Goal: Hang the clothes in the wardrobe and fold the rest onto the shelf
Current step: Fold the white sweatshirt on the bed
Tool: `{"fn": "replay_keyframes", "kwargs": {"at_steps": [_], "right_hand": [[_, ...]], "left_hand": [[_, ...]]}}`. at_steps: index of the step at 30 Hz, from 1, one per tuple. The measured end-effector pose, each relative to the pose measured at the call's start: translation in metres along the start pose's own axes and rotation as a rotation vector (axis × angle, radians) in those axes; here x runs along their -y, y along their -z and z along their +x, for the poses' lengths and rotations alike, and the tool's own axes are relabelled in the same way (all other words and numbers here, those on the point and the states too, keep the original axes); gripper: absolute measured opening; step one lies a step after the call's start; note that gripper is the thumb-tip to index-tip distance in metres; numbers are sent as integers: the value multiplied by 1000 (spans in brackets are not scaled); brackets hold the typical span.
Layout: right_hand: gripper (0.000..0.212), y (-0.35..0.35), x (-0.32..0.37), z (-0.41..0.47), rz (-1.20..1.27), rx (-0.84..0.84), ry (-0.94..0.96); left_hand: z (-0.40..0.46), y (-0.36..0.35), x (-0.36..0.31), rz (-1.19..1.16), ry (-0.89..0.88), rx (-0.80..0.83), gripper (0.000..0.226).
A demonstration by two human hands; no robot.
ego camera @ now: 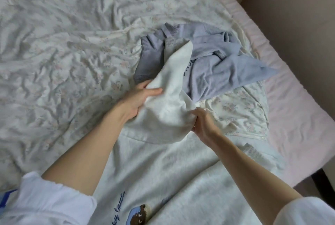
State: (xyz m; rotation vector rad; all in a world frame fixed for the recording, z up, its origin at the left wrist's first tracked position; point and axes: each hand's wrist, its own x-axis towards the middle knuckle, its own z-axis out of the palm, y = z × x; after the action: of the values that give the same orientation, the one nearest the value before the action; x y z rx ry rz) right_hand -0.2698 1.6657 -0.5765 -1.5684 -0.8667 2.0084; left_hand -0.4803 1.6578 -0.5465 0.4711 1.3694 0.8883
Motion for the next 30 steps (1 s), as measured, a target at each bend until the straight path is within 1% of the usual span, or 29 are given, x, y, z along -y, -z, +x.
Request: {"fn": "replay_keyframes", "kwargs": {"at_steps": [2,4,7,8,9,10,11,13,14,15,16,17,18,20,22,23,25,26,27,28,29,30], "right_hand": [[29,-3,12,5,142,68,-88],[41,-6,22,13,238,64,-133],[62,-5,37,25,280,-5,-122],[65,-4,44,27,313,-3,-114],[61,-4,50,27,323,4,-119],[54,-6,55,24,288,2,-142],[46,-11,56,20,200,-16,-181],[26,-22,48,13,-17,-113,-241],[19,-27,41,10,-82,-195,-225],[13,-31,34,8,-104,-284,-174],[8,-33,30,5,-80,-351,-106],[9,-34,29,-1,-28,-386,-42],[12,-33,30,-7,33,-393,9],[14,-28,36,-28,147,-363,107],[19,-19,41,-53,229,-363,214],[21,-13,42,-70,268,-388,267],[20,3,36,-107,399,-454,334],[21,11,29,-123,494,-473,337],[26,20,20,-140,604,-494,331],[32,28,9,-155,717,-516,311],[32,37,-6,-169,813,-535,290],[26,46,-24,-189,879,-555,271]], "left_hand": [[-15,-13,-7,177,-97,100,38],[-30,-22,-5,416,-226,145,32],[-50,-18,11,1109,-449,177,28],[-56,-14,18,1289,-482,207,30],[-63,-11,26,1419,-509,249,33],[-68,-8,35,1512,-548,292,38],[-75,-8,43,1584,-594,333,41],[-87,-14,55,1623,-666,388,38],[-93,-17,59,1630,-696,409,36],[-97,-20,62,1628,-764,410,33],[-101,-22,65,1629,-850,385,33],[-104,-22,67,1634,-900,354,33],[-107,-21,68,1648,-907,305,35],[-114,-18,72,1690,-820,225,40],[-116,-14,79,1723,-711,83,49],[-121,-14,79,1719,-718,16,53],[-137,-21,79,1680,-785,-47,59],[-142,-25,82,1668,-850,-75,62],[-148,-31,85,1654,-936,-103,62],[-154,-36,89,1645,-1004,-120,57],[-161,-41,94,1649,-1052,-118,49],[-168,-47,102,1662,-1076,-90,45]]}}
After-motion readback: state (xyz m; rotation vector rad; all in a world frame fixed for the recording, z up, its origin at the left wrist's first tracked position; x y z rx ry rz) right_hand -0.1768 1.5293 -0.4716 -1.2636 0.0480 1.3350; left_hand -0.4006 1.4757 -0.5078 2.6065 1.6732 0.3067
